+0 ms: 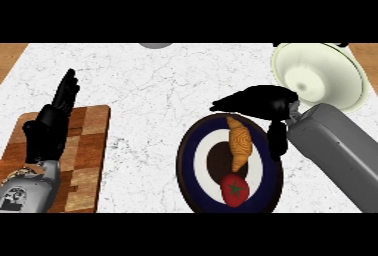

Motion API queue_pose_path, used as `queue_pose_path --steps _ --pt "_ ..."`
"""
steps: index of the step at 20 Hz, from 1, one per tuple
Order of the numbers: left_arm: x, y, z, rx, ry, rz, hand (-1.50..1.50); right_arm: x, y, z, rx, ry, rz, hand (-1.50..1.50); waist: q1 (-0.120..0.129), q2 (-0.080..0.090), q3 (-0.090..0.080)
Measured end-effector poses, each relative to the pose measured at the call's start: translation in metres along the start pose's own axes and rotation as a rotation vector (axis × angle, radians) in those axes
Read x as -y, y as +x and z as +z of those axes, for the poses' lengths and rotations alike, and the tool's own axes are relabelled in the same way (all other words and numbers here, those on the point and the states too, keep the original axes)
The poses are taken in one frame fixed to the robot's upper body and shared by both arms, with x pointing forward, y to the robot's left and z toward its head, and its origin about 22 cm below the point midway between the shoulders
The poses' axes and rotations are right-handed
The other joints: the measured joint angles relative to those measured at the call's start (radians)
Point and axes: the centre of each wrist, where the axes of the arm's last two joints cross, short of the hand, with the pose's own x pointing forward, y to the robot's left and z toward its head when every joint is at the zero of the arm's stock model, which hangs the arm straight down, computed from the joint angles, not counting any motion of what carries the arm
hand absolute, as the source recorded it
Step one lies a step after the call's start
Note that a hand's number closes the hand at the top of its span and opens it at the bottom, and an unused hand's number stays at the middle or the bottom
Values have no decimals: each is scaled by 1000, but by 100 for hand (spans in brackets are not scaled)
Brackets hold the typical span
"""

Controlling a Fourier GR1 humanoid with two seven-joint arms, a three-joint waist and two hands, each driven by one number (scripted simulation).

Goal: Pick the croissant from the plate and place it in the bowl

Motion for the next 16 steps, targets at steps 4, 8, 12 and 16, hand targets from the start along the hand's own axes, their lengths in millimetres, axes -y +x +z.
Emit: queue_pose_path --steps 4,8,12,16 --pt "-3 -2 -3 2 3 1 0 -10 4 -12 -65 36 36 -150 -2 0 0" --pt "2 2 -7 -1 3 4 0 -24 -4 -24 -92 41 40 -150 -2 1 0" --pt "0 -1 -7 0 1 7 0 -42 -6 -38 -101 55 39 -150 -3 1 0" --pt "1 6 -3 -2 7 5 0 -56 -9 -45 -100 62 32 -150 -2 1 0"
